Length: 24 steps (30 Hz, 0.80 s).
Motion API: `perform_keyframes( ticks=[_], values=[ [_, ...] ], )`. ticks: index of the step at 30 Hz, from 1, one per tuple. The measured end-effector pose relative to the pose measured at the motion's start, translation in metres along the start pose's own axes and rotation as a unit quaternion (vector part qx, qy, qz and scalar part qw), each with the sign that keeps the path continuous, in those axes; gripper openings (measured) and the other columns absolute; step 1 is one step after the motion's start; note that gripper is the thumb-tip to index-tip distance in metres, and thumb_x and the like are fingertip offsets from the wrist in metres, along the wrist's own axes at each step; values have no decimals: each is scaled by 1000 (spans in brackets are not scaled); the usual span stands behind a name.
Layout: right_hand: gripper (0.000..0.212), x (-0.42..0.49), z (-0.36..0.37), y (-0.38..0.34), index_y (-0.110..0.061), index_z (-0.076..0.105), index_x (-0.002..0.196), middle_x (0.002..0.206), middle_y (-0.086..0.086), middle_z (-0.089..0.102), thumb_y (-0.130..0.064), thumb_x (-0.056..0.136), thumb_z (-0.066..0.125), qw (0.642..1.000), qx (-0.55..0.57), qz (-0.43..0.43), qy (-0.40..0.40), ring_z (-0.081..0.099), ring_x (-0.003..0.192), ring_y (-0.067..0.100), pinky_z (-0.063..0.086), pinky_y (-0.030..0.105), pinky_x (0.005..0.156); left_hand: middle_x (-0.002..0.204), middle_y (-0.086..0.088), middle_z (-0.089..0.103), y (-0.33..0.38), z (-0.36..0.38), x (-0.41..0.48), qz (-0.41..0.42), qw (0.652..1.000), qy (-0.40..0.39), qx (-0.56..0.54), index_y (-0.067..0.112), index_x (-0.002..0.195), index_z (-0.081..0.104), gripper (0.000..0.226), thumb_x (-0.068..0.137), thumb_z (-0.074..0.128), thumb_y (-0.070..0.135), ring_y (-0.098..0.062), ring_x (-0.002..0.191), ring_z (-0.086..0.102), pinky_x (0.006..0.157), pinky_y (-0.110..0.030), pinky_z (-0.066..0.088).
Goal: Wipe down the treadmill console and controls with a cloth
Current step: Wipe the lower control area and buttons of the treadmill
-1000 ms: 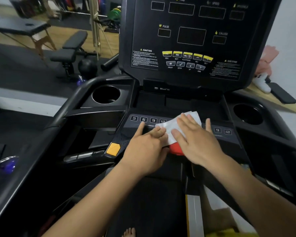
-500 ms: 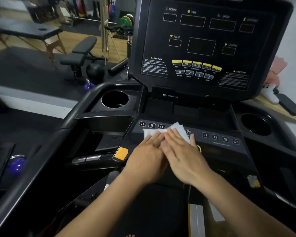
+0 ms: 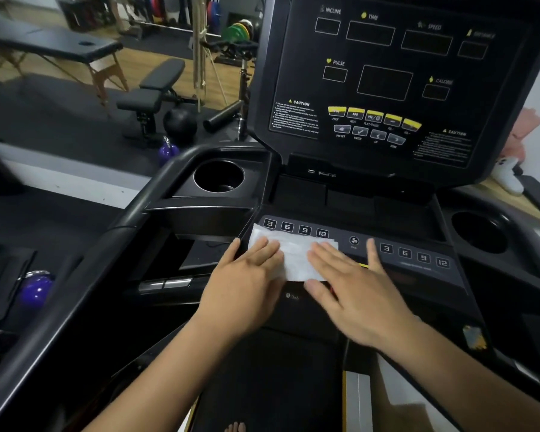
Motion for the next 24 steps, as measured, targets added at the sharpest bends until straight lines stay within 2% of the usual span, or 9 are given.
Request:
perform_keyframes(
  ticks=[3, 5, 7, 9, 11, 13, 18, 22, 24],
  values=[
    [71, 29, 0, 5, -26, 12, 155, 163, -12, 2, -62, 95, 5, 999, -10, 37, 4, -5, 146, -1, -14, 56, 117, 135, 0, 63, 2, -1, 3, -4, 1000, 8, 15, 18, 122, 67, 41, 86, 59, 36, -15, 131, 54, 113, -49, 33],
    [68, 48, 0, -13, -23, 10, 156, 163, -8, 0, -58, 97, 6, 999, 6, 38, 24, -6, 148, 3, -12, 57, 117, 134, -1, 64, 4, -3, 6, -11, 1000, 10, 13, 20, 120, 69, 39, 87, 57, 38, -16, 128, 56, 113, -53, 34],
    [66, 49, 3, -36, -23, 8, 156, 164, -8, 0, -54, 98, 2, 1000, 12, 2, 19, -7, 148, 4, -10, 57, 118, 129, 1, 66, 0, -8, 3, -14, 1000, 13, 12, 22, 116, 71, 44, 86, 45, 38, -16, 123, 60, 112, -56, 36],
    [69, 31, 9, -48, -25, 6, 155, 162, -11, -3, -56, 95, 0, 999, 7, -53, -1, -9, 147, 1, -12, 55, 117, 130, 2, 66, -9, -11, -6, -22, 1000, 11, 18, 20, 122, 68, 51, 84, 40, 38, -16, 122, 61, 112, -55, 35],
    [75, 17, 9, -37, -27, 10, 155, 162, -14, -1, -61, 90, -4, 997, -15, -81, -4, -7, 147, -2, -13, 56, 117, 129, 1, 66, -18, -13, -14, -31, 999, 19, 18, 16, 121, 68, 50, 86, 41, 39, -16, 124, 60, 113, -53, 33],
    [79, 27, 2, -20, -28, 16, 155, 162, -14, 5, -62, 87, -7, 997, -38, -65, 6, -1, 147, -2, -13, 58, 116, 127, 0, 67, -21, -14, -16, -40, 999, 22, 11, 13, 116, 70, 48, 86, 43, 40, -16, 123, 59, 113, -51, 32],
    [62, 75, -5, -55, -20, 21, 154, 163, -9, 10, -51, 101, 11, 998, 19, -45, 27, 2, 149, 3, -10, 56, 118, 118, 1, 69, -17, -13, -11, -46, 998, 0, -39, 16, 115, 69, 46, 87, 40, 38, -22, 120, 60, 115, -49, 33],
    [69, 44, 8, -73, -26, 12, 156, 162, -13, 4, -59, 96, 2, 991, 43, -128, -2, -5, 147, -2, -13, 52, 118, 107, 9, 65, -29, -17, -27, -54, 994, 15, -90, 19, 108, 68, 37, 91, 38, 33, -15, 95, 64, 119, -51, 26],
    [75, 41, 5, -56, -30, 11, 155, 160, -17, 2, -63, 89, -5, 990, 2, -144, -7, -4, 146, -4, -17, 53, 116, 119, 6, 66, -38, -16, -32, -76, 989, 21, -122, 17, 114, 67, 39, 93, 42, 39, -14, 97, 65, 121, -49, 21]
  ],
)
Point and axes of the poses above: each hand's wrist, its own x-axis towards the middle knuckle, its own z-axis out of the palm, y = z × x, the point moved 6 cm from there along x, towards the middle knuckle
